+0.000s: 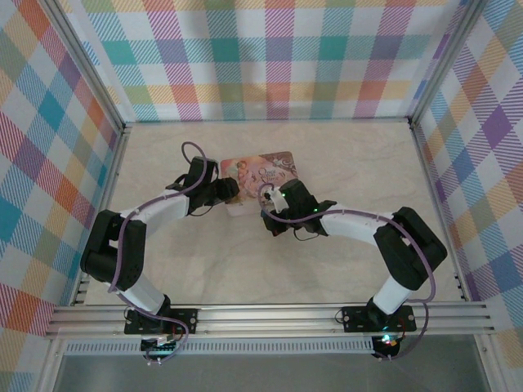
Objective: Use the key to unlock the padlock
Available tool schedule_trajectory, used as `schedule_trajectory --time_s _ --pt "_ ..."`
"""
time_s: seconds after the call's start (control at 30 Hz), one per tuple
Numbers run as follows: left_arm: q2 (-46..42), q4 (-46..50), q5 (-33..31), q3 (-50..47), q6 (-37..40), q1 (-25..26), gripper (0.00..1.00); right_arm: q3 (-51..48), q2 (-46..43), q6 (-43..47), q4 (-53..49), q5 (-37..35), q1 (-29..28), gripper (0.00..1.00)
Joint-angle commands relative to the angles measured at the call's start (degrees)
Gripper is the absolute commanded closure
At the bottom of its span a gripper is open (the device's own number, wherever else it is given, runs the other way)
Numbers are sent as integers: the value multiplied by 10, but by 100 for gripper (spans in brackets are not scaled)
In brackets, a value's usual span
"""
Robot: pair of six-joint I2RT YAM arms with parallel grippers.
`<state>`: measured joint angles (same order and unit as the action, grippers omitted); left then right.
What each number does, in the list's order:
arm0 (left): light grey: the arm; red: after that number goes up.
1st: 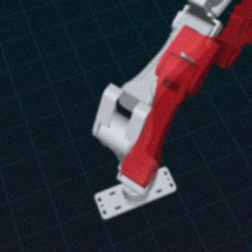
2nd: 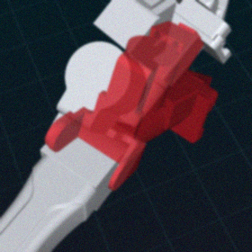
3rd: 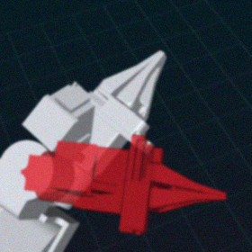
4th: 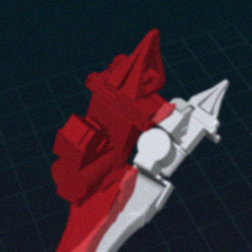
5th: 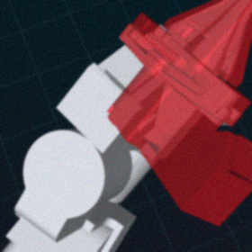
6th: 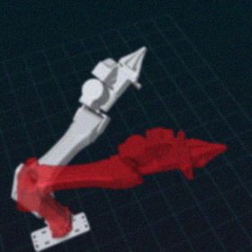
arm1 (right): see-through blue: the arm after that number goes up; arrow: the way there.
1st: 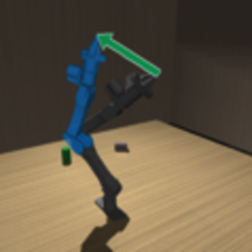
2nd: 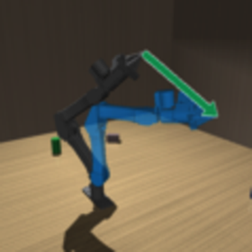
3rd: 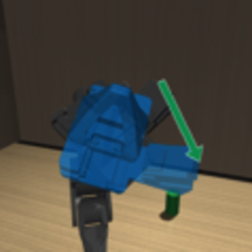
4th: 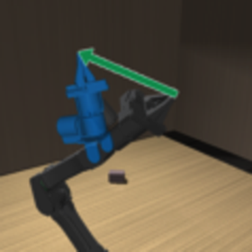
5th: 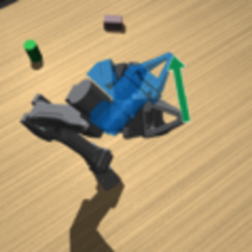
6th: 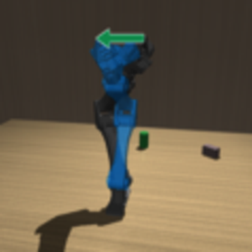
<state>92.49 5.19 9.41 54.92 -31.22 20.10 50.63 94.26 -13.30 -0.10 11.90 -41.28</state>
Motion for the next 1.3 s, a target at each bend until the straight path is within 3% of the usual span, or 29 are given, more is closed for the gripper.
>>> schedule_trajectory --time_s 0.0,0.3,0.47,0.53,0.6,0.7,1.0,1.1,1.27 --pt "-2 -5 2 -16 -1 -8 49 -23 3 -56 22 39 27 100" --pt "-20 -15 16 -24 -7 -8 49 -62 41 -167 135 121 70 100" --pt "-19 -13 19 -24 -8 -8 49 -55 50 -161 115 99 71 100" --pt "-19 -13 19 -24 -8 -8 49 -62 43 -153 106 76 71 92" --pt "-18 -13 19 -25 -7 -8 49 -74 26 -146 98 41 68 77" --pt "-16 -15 20 -25 -9 -8 49 -74 -1 -125 67 -35 46 67" --pt "-20 -16 21 -29 -13 -8 49 -66 -33 -114 48 -261 -53 55" --pt "-21 -16 22 -27 -13 -8 49 -49 -12 -107 54 -344 -91 54" --pt "-22 -10 22 -22 -11 -8 49 -8 48 -104 70 -409 -120 51"
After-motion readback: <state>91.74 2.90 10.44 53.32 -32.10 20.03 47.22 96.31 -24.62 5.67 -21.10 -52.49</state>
